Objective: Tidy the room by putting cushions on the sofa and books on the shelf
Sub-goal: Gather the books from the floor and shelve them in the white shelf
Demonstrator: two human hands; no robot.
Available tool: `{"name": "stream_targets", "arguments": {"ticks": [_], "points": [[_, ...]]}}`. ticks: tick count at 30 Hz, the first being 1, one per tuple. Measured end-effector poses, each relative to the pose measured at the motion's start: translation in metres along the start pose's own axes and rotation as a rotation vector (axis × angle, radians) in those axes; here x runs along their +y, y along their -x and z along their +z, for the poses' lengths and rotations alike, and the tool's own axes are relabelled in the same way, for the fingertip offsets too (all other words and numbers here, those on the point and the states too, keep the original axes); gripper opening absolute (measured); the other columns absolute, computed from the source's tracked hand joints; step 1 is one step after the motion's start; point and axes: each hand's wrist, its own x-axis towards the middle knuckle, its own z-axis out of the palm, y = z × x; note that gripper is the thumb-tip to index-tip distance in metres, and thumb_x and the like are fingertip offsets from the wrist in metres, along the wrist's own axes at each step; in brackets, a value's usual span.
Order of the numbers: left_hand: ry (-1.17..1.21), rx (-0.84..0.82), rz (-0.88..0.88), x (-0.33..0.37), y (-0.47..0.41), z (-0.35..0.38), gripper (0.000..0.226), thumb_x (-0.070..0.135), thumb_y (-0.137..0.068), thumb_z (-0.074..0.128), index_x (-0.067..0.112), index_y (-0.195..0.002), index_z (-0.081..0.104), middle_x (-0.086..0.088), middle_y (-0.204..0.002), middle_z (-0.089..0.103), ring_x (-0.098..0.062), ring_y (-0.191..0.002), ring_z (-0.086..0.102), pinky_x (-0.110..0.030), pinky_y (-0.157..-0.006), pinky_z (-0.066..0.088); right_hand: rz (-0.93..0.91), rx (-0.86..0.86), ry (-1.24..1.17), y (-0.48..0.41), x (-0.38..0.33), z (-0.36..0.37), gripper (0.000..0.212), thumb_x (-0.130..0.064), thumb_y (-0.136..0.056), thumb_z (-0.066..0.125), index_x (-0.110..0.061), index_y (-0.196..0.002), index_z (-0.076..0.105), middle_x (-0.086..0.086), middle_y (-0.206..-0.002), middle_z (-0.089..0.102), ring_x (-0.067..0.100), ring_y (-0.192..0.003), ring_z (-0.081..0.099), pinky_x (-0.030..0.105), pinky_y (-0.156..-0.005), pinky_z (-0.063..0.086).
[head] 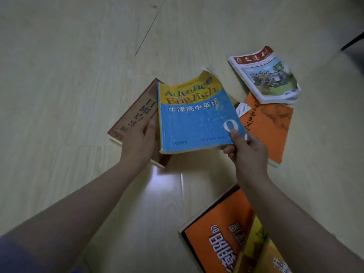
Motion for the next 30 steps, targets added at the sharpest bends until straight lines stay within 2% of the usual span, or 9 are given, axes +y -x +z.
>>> {"name": "stream_targets", "arguments": {"ticks": [4, 7, 9, 11, 13, 16, 20, 24, 30], "points": [[0.264, -0.134, -0.206, 0.017, 0.042, 0.001, 0.017, 0.032, -0.091, 0.057, 0.019, -0.097, 0.065, -0.003, -0.094, 0.072, -0.023, -0.085, 0.070, -0.045, -0.079, 0.056, 0.010, 0.020, 0.020, 0.037, 0.013, -0.011, 0.013, -0.017, -0.096, 0.057, -0.019, -0.085, 0.064, -0.004, -0.046, 0.053, 0.003, -0.040, 0.051, 0.017, -0.047, 0.040], [0.352, -0.226, -0.270, 0.017, 0.062, 0.002, 0.045, 0.039, -0.074, 0.069, 0.022, -0.115, 0.057, -0.002, -0.108, 0.070, -0.023, -0.090, 0.070, -0.049, -0.081, 0.057, 0.012, 0.036, 0.024, 0.057, 0.019, -0.020, 0.017, -0.016, -0.096, 0.057, -0.008, -0.108, 0.067, -0.005, -0.047, 0.053, 0.003, -0.040, 0.050, 0.016, -0.044, 0.039], [0.375, -0.246, -0.234, 0.013, 0.077, 0.004, 0.062, 0.049, -0.065, 0.068, 0.024, -0.120, 0.053, -0.002, -0.112, 0.068, -0.025, -0.092, 0.070, -0.051, -0.081, 0.056, -0.019, 0.023, 0.051, 0.066, 0.018, -0.031, 0.018, -0.015, -0.096, 0.057, -0.005, -0.107, 0.067, 0.001, -0.053, 0.052, 0.003, -0.040, 0.050, 0.016, -0.043, 0.039], [0.382, -0.269, -0.230, 0.014, 0.089, 0.009, 0.057, 0.041, -0.072, 0.070, 0.020, -0.121, 0.051, -0.004, -0.114, 0.068, -0.027, -0.093, 0.069, -0.052, -0.082, 0.055, -0.023, 0.004, 0.108, 0.073, 0.018, -0.044, 0.014, -0.016, -0.096, 0.057, -0.007, -0.100, 0.067, 0.008, -0.056, 0.051, 0.003, -0.038, 0.050, 0.016, -0.042, 0.038], [0.372, -0.277, -0.250, 0.020, 0.104, 0.012, 0.051, 0.035, -0.075, 0.070, 0.019, -0.120, 0.050, -0.006, -0.115, 0.066, -0.028, -0.095, 0.068, -0.053, -0.084, 0.055, 0.008, -0.011, 0.140, 0.082, 0.015, -0.061, 0.009, -0.017, -0.095, 0.059, -0.014, -0.093, 0.067, 0.004, -0.047, 0.054, 0.003, -0.037, 0.050, 0.016, -0.043, 0.039], [0.259, -0.338, -0.234, 0.035, 0.126, 0.019, 0.066, 0.050, -0.062, 0.069, 0.023, -0.118, 0.046, -0.006, -0.113, 0.066, -0.028, -0.093, 0.068, -0.053, -0.080, 0.056, 0.093, -0.036, 0.182, 0.098, 0.008, -0.091, 0.009, -0.021, -0.093, 0.063, -0.024, -0.084, 0.064, -0.002, -0.047, 0.060, 0.003, -0.039, 0.054, 0.016, -0.041, 0.039], [0.232, -0.402, -0.162, 0.053, 0.170, 0.039, 0.048, 0.043, -0.076, 0.066, 0.024, -0.114, 0.045, -0.009, -0.105, 0.069, -0.028, -0.083, 0.071, -0.054, -0.075, 0.056, 0.153, -0.046, 0.202, 0.123, 0.000, -0.145, 0.011, -0.021, -0.090, 0.067, -0.012, -0.095, 0.068, 0.001, -0.050, 0.061, 0.006, -0.039, 0.051, 0.017, -0.038, 0.036], [0.192, -0.522, -0.029, 0.092, 0.209, 0.070, 0.052, 0.045, -0.074, 0.060, 0.026, -0.119, 0.043, -0.006, -0.105, 0.070, -0.026, -0.082, 0.072, -0.052, -0.074, 0.058, 0.236, -0.015, 0.181, 0.157, 0.001, -0.216, 0.013, -0.016, -0.092, 0.064, -0.009, -0.103, 0.065, -0.007, -0.045, 0.057, 0.004, -0.036, 0.047, 0.015, -0.037, 0.035], [0.142, -0.662, 0.087, 0.117, 0.252, 0.105, 0.041, 0.023, -0.093, 0.058, 0.024, -0.130, 0.040, -0.006, -0.116, 0.064, -0.023, -0.090, 0.070, -0.048, -0.075, 0.059, 0.353, 0.028, 0.268, 0.196, 0.026, -0.280, 0.020, -0.021, -0.092, 0.063, -0.008, -0.107, 0.061, 0.011, -0.089, 0.069, 0.013, -0.057, 0.063, 0.021, -0.048, 0.043]]}}
